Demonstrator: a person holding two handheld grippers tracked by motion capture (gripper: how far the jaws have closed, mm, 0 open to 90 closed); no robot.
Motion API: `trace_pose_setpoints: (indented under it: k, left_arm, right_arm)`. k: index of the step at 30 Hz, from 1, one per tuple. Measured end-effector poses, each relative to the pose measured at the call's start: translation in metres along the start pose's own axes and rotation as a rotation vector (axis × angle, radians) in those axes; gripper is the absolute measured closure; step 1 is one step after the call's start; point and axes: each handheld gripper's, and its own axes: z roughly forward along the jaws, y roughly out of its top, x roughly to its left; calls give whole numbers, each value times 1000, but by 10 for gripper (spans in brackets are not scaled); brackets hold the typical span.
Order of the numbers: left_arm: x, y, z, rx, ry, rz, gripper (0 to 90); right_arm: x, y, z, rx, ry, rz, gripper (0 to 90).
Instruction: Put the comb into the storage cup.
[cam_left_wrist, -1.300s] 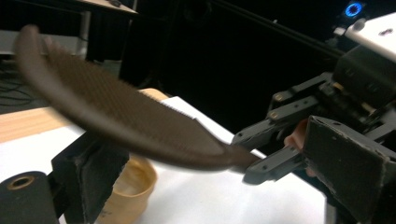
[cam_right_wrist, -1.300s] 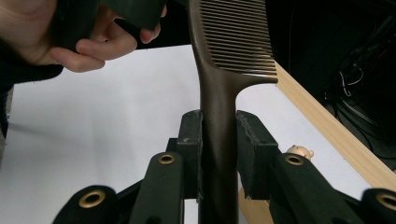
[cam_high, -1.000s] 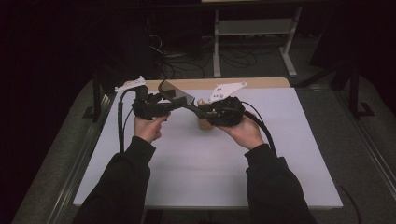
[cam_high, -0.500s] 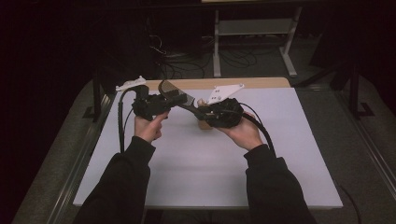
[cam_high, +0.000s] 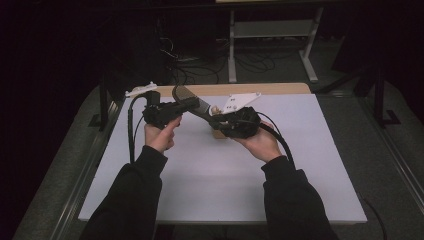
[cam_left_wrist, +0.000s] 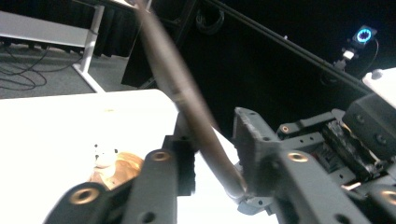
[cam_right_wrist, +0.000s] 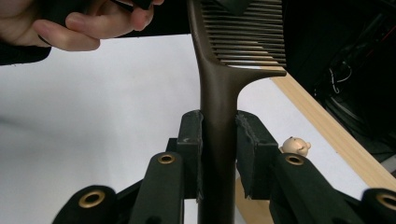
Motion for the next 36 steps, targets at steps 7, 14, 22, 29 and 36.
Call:
trace_pose_setpoints:
  k: [7, 14, 22, 29, 36]
  left_arm:
    - [-2, -1, 4, -48, -72, -48, 838]
    - [-5, 0, 9, -57, -84, -26, 845]
    - [2, 3, 6, -78, -101, -52, 846]
    - [6, 5, 0, -97, -89, -26, 846]
    - [6, 7, -1, -100, -83, -10, 845]
  right_arm:
    - [3, 1, 4, 4, -33, -11, 713]
    - [-1, -1, 5, 10, -21, 26, 702]
    - [-6, -6, 2, 9, -1, 59, 590]
    - [-12, -16, -3, -6, 41, 105, 453]
    - [-18, -30, -9, 0, 17, 163, 266]
